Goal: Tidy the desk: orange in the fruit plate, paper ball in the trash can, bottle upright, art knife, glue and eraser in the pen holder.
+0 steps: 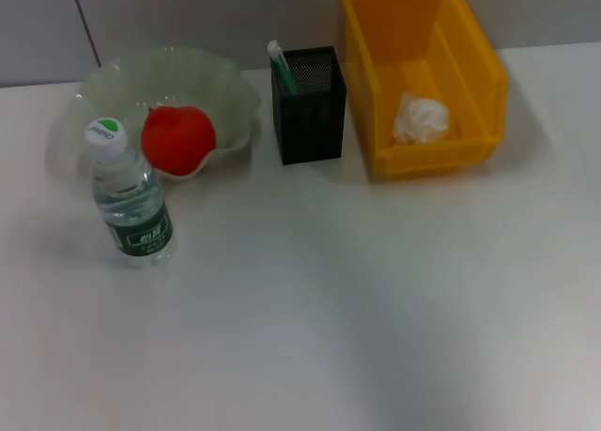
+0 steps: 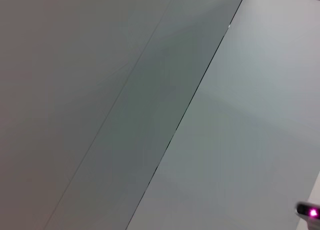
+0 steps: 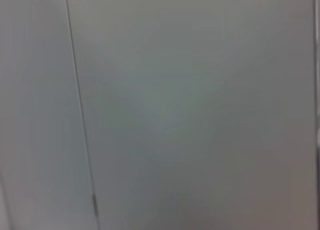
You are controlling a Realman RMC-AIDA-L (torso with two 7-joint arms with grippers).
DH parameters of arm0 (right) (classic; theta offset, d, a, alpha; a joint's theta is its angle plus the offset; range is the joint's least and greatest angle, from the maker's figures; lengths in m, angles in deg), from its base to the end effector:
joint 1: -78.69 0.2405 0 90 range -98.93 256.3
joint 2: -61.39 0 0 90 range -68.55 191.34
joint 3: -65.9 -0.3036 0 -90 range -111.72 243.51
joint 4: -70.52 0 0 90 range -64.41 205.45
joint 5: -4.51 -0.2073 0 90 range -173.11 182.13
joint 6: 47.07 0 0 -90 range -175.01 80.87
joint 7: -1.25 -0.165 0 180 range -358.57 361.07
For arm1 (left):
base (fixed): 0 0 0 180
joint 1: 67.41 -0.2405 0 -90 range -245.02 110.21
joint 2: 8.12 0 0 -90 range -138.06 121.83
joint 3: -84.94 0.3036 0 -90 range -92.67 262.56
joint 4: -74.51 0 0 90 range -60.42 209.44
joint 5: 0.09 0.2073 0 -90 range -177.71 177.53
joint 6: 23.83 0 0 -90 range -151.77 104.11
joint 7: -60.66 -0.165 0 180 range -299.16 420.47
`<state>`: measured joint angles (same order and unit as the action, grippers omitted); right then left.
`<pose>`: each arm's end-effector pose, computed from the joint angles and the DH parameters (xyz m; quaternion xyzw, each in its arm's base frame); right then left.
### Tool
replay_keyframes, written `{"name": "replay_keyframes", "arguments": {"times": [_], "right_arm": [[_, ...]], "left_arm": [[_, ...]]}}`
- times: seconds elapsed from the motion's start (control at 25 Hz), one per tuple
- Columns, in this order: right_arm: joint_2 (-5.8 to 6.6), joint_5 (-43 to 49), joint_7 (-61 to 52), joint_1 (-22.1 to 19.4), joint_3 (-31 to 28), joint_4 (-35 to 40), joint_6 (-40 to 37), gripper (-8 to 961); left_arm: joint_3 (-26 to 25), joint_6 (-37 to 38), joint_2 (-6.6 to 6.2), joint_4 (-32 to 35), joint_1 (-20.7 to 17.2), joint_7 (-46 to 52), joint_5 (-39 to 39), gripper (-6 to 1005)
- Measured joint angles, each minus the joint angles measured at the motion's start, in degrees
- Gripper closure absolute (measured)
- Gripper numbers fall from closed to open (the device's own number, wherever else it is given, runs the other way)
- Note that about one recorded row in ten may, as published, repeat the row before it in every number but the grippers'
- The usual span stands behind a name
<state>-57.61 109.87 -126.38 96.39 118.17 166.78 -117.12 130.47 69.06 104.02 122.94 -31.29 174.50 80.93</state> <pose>0.1918 0.3785 0.1266 -0.8423 0.2387 0.2925 0.3847 -0.1746 0.4151 0.0837 -0.8390 -0.2694 -0.4678 0.0691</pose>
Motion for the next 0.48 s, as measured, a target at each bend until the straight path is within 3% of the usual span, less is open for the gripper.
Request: {"name": "replay_keyframes", "arguments": {"times": [0.28,0.48], "right_arm": [[1.58,1.1,-1.8,5.9,-2.2,-8.6,-1.7,807],[4.66,3.7,-5.4,10.9,-2.4,-13.7,-3.4,807]], "left_arm": [[0.0,0.0,0.10,0.0,0.4,0.4,1.6,601],[0.0,-0.6,0.08,0.0,0.3,0.7,1.6,601]]}}
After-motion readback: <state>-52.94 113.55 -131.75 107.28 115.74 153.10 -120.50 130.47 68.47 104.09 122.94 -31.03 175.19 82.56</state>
